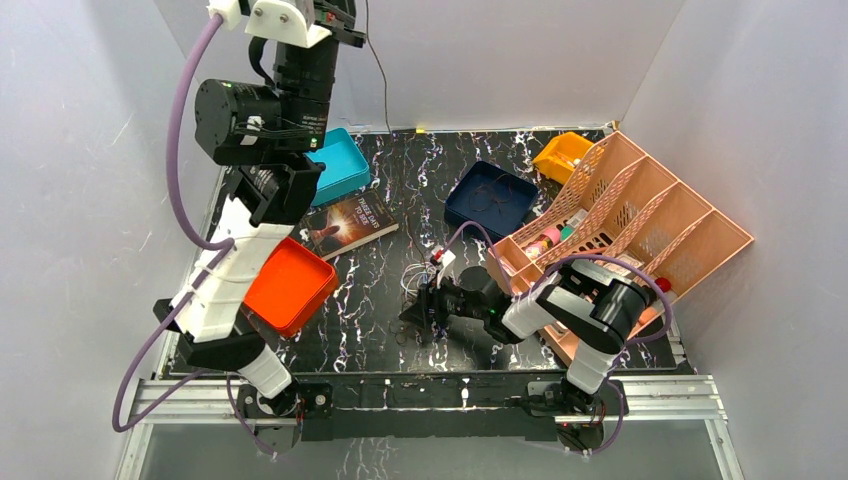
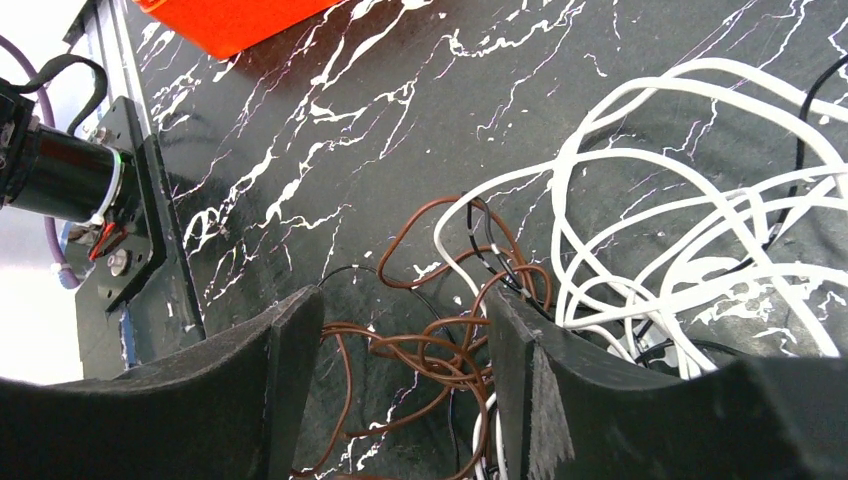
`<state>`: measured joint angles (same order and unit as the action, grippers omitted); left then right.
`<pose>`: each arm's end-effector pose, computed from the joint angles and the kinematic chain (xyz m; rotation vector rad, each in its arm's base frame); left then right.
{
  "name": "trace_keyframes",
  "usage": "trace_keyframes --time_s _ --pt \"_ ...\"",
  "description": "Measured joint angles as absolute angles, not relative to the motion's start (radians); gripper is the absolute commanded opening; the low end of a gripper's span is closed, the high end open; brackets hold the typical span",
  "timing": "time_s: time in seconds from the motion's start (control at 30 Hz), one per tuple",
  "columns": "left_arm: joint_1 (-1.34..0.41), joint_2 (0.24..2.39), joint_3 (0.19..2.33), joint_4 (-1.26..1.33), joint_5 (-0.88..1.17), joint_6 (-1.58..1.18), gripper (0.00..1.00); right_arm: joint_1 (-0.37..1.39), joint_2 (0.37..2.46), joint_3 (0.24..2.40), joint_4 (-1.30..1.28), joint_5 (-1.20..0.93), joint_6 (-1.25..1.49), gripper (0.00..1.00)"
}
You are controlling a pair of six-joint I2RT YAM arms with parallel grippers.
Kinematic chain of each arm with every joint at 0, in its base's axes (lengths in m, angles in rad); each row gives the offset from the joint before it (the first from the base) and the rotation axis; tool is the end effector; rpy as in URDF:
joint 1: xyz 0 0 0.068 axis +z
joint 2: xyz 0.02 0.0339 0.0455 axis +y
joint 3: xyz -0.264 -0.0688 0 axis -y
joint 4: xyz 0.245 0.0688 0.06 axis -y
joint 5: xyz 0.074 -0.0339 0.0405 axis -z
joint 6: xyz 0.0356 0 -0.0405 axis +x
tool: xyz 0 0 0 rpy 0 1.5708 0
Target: Untangle the cables
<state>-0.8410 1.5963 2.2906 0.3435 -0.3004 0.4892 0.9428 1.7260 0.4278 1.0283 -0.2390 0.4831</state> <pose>0.1622 -0.1655 0.6733 0.0960 0.5988 -0.2609 0.1631 0.2390 0.1256 -0.6354 1.9111 1.1803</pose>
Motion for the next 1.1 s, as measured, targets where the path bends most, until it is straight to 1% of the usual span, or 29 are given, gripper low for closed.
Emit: trace_keyframes --time_s 0.27,0.37,0.43,0.6,0.77,0.83,0.97,1.1 --pt "-0.841 1.614 2.355 0.420 -0.300 0.568 0.00 0.943 1.725 0.428 1.029 -0.242 0.483 0.72" --pt "-0.841 1.599 2.330 0.435 -0.304 0.582 0.00 0.943 1.712 0.427 1.018 -0.242 0.481 0.72" --pt "-0.841 1.569 2.272 0.444 -0.308 0.583 0.00 0.943 1.678 0.426 0.989 -0.241 0.475 0.73" --pt "-0.841 1.457 2.062 0.448 -0.323 0.545 0.00 0.943 1.505 0.429 0.877 -0.236 0.445 0.76" --pt "-0.841 1.359 1.905 0.447 -0.342 0.496 0.00 0.943 1.302 0.457 0.728 -0.187 0.391 0.81" --pt "-0.841 1.319 1.863 0.451 -0.357 0.474 0.00 0.943 1.194 0.469 0.633 -0.135 0.348 0.83" --pt "-0.841 1.300 1.853 0.455 -0.360 0.461 0.00 0.943 1.131 0.467 0.543 -0.086 0.314 0.83" --pt "-0.841 1.288 1.850 0.456 -0.360 0.450 0.00 0.943 1.058 0.468 0.488 -0.039 0.268 0.81"
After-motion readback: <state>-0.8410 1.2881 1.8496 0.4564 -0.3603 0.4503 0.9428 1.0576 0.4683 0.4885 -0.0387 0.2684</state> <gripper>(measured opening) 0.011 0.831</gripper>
